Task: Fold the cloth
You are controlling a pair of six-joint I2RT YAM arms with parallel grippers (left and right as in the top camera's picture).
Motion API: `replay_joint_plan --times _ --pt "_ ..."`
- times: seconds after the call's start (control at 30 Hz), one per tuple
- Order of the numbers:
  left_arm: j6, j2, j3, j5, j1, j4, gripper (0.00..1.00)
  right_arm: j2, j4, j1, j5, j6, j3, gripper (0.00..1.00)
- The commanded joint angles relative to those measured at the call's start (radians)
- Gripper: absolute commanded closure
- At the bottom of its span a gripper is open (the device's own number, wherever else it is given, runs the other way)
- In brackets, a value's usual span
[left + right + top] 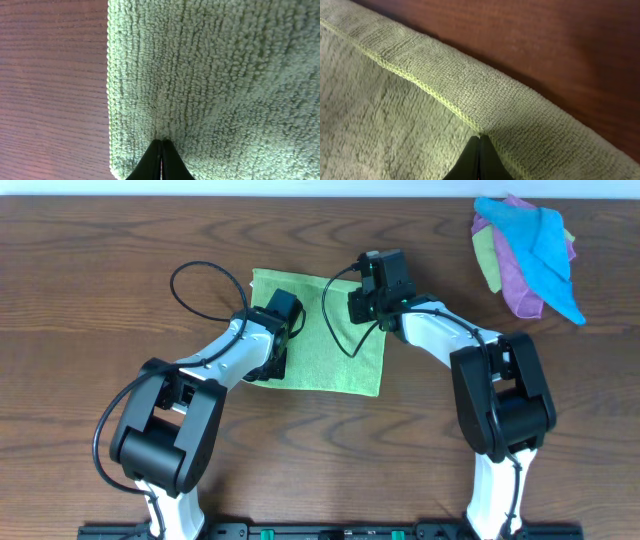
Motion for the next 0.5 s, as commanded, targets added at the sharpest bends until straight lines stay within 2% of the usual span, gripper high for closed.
replay_joint_plan --times 0.0,0.47 --pt "-0.007 0.047 -0.035 0.076 0.001 0.022 0.94 0.031 0.02 -0.013 0.026 -0.011 0.019 0.99" --pt "-0.003 0.047 -0.035 0.075 0.001 0.015 0.94 0.093 0.129 -0.062 0.143 0.039 0.078 0.99"
